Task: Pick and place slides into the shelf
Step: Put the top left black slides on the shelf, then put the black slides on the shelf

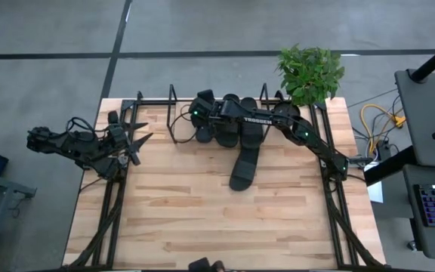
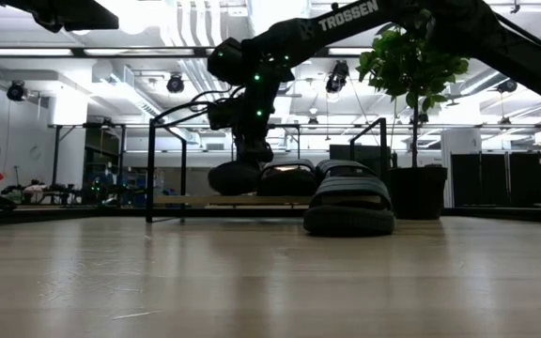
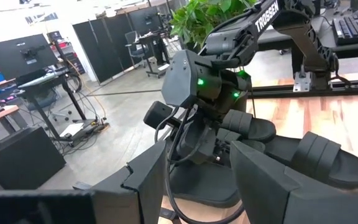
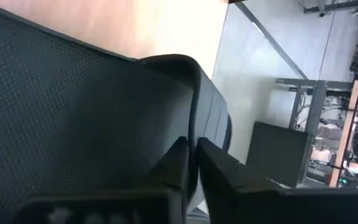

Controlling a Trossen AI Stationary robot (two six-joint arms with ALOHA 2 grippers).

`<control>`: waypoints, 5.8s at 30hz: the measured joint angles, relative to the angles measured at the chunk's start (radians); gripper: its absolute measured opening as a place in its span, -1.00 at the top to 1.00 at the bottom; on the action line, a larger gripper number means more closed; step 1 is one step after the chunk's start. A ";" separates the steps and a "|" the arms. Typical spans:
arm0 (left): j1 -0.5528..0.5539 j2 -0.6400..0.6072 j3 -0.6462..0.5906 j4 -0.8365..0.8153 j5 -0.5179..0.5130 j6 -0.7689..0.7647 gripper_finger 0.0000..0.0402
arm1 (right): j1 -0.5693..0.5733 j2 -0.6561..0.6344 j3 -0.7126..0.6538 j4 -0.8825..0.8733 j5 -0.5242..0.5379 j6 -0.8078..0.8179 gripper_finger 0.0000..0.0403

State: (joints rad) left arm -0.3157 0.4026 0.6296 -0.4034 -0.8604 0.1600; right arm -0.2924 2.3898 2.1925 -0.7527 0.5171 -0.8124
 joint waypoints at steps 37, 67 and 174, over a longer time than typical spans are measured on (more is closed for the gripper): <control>0.000 -0.008 0.001 -0.003 0.000 0.000 0.19 | -0.034 -0.009 -0.074 0.177 0.063 0.047 0.96; 0.000 -0.008 0.001 -0.002 0.000 0.000 0.19 | -0.017 -0.056 -0.068 0.045 0.060 0.113 0.38; -0.007 0.483 -0.117 0.654 0.150 0.235 0.19 | 0.812 -0.512 -1.065 0.315 0.451 0.898 0.30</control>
State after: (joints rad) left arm -0.3224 0.8858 0.5123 0.2504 -0.7104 0.3953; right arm 0.5197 1.8779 1.1272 -0.4378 0.9682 0.0852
